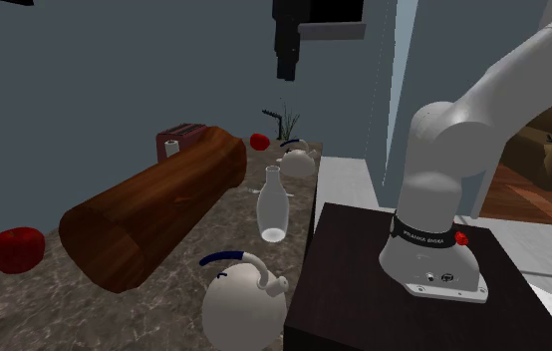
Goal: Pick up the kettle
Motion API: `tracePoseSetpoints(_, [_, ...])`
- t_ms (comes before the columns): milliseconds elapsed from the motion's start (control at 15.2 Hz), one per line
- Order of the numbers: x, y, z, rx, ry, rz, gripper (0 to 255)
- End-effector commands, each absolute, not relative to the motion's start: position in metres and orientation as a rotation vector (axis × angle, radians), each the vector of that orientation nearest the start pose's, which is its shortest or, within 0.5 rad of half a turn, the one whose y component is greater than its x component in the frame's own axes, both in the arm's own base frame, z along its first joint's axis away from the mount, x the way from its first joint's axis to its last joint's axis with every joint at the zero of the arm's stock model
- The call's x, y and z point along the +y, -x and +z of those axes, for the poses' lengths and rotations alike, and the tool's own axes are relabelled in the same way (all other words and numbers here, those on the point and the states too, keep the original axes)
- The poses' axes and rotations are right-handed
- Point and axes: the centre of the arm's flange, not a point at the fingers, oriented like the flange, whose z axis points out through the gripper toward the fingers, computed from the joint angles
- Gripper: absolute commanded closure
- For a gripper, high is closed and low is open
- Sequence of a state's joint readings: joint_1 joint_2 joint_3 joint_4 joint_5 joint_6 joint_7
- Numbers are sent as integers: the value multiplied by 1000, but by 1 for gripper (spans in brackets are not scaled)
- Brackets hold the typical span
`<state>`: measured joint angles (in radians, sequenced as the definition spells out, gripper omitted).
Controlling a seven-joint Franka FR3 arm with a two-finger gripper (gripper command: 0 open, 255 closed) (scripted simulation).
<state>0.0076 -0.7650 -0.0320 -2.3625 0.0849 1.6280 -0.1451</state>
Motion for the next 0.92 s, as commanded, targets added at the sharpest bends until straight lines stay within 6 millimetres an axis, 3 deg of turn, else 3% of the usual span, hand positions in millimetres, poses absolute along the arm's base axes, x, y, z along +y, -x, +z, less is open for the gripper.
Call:
tracePoseSetpoints(0, [-2, -318, 586, -191, 3031, -59, 0])
tracePoseSetpoints(858, [82, -346, 439, -173, 3037, -44, 0])
